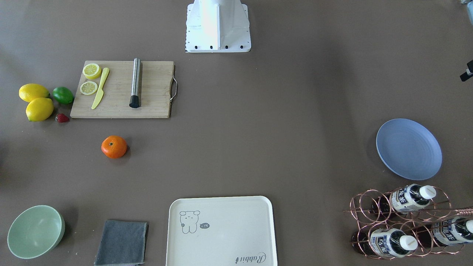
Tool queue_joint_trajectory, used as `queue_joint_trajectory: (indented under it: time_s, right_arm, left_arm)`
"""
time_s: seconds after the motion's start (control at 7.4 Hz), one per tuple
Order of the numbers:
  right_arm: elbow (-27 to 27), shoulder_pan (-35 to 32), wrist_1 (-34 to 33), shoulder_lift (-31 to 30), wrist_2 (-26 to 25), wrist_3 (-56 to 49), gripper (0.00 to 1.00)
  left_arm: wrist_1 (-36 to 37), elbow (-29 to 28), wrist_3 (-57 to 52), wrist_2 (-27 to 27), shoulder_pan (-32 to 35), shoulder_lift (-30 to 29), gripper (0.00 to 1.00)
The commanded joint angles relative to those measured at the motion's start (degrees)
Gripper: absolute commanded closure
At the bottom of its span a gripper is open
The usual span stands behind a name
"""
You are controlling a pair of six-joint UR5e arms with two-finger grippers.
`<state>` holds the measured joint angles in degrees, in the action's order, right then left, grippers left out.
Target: Pick orange to plate
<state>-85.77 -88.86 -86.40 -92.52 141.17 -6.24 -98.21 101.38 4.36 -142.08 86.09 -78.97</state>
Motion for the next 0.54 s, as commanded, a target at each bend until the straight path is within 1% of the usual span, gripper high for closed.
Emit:
queue_joint_trajectory:
  time_s: [0.0, 0.14, 0.27, 0.41]
  right_arm:
    - [-0.19, 0.0, 0.0, -0.2, 0.07, 0.0, 0.0]
    - [-0.45, 0.0, 0.0, -0.2, 0.15, 0.09, 0.0]
    - [-0.37, 0.0, 0.0, -0.2, 0.24, 0.09, 0.0]
    - [-0.45, 0.0, 0.0, -0.2, 0.33, 0.09, 0.0]
  left_arm:
    - [-0.14, -0.22, -0.58, -0.92, 0.13, 0.13, 0.02]
    - [-1.36, 0.47, -0.58, -1.09, 0.3, 1.7, 0.02]
    - [-7.72, -1.08, -0.15, -1.01, 0.22, 2.76, 0.02]
    - [-12.22, -5.28, 0.29, -1.01, -0.13, 2.42, 0.02]
